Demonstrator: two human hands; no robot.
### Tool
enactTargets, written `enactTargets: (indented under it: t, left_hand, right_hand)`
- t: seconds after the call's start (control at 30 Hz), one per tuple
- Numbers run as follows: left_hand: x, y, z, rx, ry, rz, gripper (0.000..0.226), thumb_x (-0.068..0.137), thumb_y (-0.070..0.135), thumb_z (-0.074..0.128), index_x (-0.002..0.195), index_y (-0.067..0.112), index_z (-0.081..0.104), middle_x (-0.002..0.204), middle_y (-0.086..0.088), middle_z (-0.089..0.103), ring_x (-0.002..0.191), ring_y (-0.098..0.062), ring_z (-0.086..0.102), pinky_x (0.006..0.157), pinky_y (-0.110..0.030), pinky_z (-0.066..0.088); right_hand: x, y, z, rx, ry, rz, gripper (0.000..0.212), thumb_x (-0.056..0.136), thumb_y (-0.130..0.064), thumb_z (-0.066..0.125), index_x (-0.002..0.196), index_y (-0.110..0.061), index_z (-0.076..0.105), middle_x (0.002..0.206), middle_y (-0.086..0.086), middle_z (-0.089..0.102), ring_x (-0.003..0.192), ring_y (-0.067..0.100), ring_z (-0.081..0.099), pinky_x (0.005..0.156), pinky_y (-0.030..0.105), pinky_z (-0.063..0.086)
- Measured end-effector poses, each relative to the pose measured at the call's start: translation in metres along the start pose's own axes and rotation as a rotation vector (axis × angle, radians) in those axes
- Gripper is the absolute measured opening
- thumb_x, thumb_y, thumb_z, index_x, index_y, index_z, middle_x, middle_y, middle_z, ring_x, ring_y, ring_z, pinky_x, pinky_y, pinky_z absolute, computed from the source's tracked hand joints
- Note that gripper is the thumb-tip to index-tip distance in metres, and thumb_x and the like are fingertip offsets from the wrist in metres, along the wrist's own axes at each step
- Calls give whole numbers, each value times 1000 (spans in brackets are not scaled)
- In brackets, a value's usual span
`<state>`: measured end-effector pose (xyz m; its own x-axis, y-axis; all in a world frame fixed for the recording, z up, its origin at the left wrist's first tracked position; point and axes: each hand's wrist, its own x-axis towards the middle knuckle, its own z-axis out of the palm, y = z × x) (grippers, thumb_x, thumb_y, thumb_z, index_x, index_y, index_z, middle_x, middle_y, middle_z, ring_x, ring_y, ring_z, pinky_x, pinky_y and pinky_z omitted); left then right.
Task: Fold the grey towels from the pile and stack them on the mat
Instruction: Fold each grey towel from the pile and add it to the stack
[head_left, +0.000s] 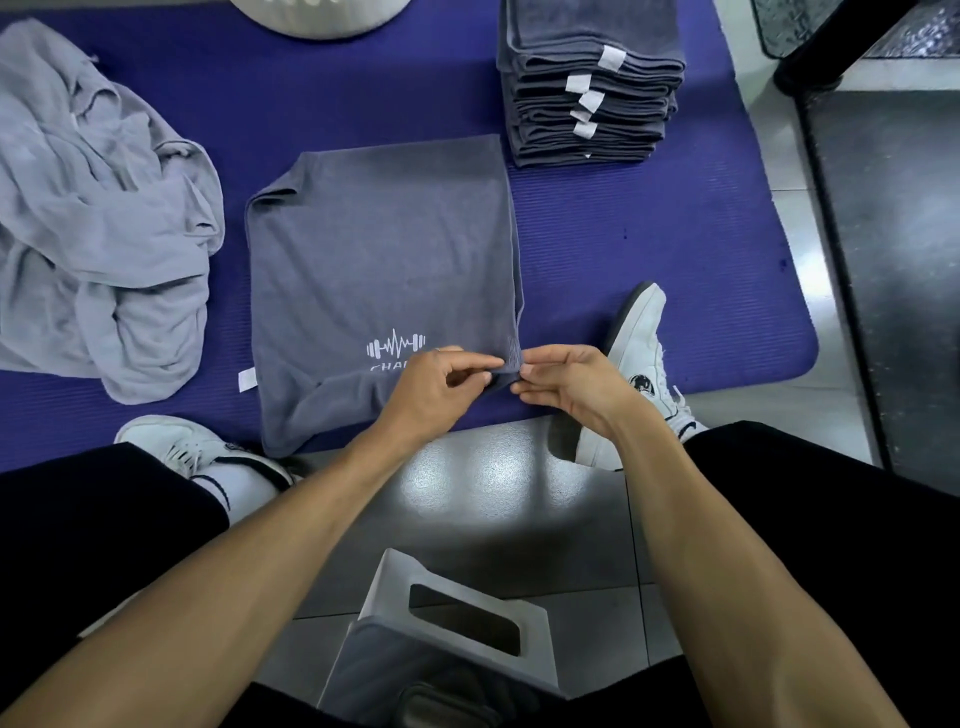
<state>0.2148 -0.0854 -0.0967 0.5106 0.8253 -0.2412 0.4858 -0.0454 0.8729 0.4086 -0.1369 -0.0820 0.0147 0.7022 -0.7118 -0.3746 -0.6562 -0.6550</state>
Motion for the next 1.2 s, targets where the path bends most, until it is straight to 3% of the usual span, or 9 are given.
enactTargets:
  t: [0.17,0.37,0.53,0.67,0.8,0.9,1.0,1.1,1.2]
  left_hand:
    - [-2,3,4,32,-38,17,23,91,13,67,110,24,75,85,-2,67,73,-11,58,70,-15,42]
    - [0,4,2,90,-51,24,22,91,8,67,109,15,76,79,16,59,71,2,55,70,-9,38]
    - [0,0,-5,103,-29,11,23,90,5,65,106,16,77,85,6,65,75,1,58,72,-6,37]
    - [1,-1,-8,93,-11,7,22,88,5,68,105,15,77,82,2,63,72,-3,56,70,-7,37]
    - [2,-6,-9,76,11,-18,19,87,6,70,103,15,78,84,-3,67,74,-11,60,70,-15,43]
    - [-2,-10,-10,7,41,-89,16,88,8,69,101,14,77,92,-1,74,84,-12,68,80,-21,51]
    - [-10,-21,-16,-39,106,-208,11,90,12,68,95,19,76,90,7,74,83,-3,67,80,-14,49]
    - [-25,-43,-26,-37,192,-333,17,90,11,65,85,27,71,83,14,70,78,1,63,76,-14,46]
    - [-45,-69,-39,-70,313,-493,17,89,8,63,84,23,71,80,7,70,78,-7,63,81,-22,50]
  right_hand:
    - [-3,-4,-1,-57,-46,2,18,91,6,59,101,-2,72,91,13,76,79,22,74,72,28,60]
    - [-1,-7,3,-91,-1,21,15,92,-7,66,103,2,70,89,16,74,79,24,74,72,28,61]
    - [2,-15,14,-200,-7,46,30,87,-26,74,101,0,71,95,18,74,87,28,74,73,30,60]
    - [4,-20,19,-279,39,38,15,87,-7,72,100,1,69,91,18,75,80,25,74,71,28,61]
    - [5,-19,22,-281,55,31,5,88,-3,69,92,-4,67,79,12,73,71,19,72,68,26,60]
    - [12,-14,27,-351,164,-13,14,88,-1,67,90,-11,57,71,10,67,58,14,65,59,23,57]
    - [21,-2,37,-671,268,-215,19,88,-4,59,81,-21,52,65,-1,63,54,12,61,59,21,51]
    - [26,13,61,-923,232,-369,20,90,-4,52,87,-19,65,72,-8,65,64,11,60,67,18,49]
    - [38,33,93,-1038,188,-390,23,91,-6,48,96,-9,71,96,7,70,85,23,64,81,35,54]
